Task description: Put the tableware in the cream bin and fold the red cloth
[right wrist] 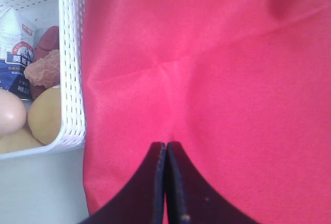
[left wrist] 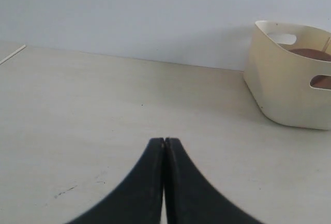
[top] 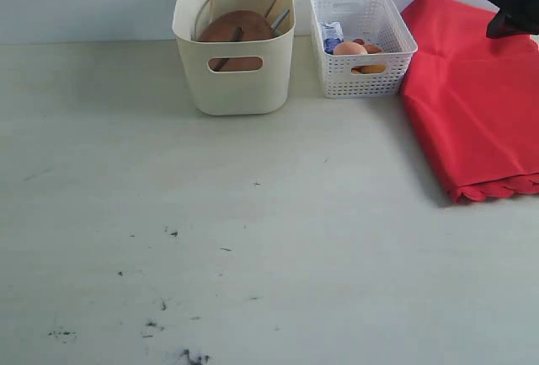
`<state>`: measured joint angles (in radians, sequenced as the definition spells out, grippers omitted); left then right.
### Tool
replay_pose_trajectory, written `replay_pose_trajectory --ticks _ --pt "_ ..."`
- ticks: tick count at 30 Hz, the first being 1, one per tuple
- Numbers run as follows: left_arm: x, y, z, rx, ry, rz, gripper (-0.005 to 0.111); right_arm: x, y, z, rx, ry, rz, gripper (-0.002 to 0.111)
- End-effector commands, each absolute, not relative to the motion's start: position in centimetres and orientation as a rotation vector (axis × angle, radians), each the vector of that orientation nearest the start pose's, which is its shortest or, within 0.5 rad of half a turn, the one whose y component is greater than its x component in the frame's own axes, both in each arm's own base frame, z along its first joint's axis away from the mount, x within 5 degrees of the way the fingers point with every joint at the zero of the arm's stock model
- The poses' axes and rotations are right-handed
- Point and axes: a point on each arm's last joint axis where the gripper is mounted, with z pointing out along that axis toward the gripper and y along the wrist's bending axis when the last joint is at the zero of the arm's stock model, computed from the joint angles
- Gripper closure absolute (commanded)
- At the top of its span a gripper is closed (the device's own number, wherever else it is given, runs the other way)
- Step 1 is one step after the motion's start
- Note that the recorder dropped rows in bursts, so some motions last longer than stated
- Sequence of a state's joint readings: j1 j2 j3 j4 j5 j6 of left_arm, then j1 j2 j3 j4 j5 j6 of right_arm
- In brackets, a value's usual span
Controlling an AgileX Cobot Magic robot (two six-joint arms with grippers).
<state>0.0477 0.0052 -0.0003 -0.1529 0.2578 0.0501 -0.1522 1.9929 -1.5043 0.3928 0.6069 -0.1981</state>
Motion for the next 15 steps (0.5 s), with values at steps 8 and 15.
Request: replay_pose_trajectory --ticks 8,15 --pt "5.5 -0.1 19.0 -0.095 1.733 -0.062 0.104 44.0 -4.2 21.8 0.381 2.467 0.381 0.108" --pt "5.5 -0.1 19.0 -0.095 1.733 -0.062 0.104 42.6 -1.7 23.7 0.314 2.529 0.528 0.108"
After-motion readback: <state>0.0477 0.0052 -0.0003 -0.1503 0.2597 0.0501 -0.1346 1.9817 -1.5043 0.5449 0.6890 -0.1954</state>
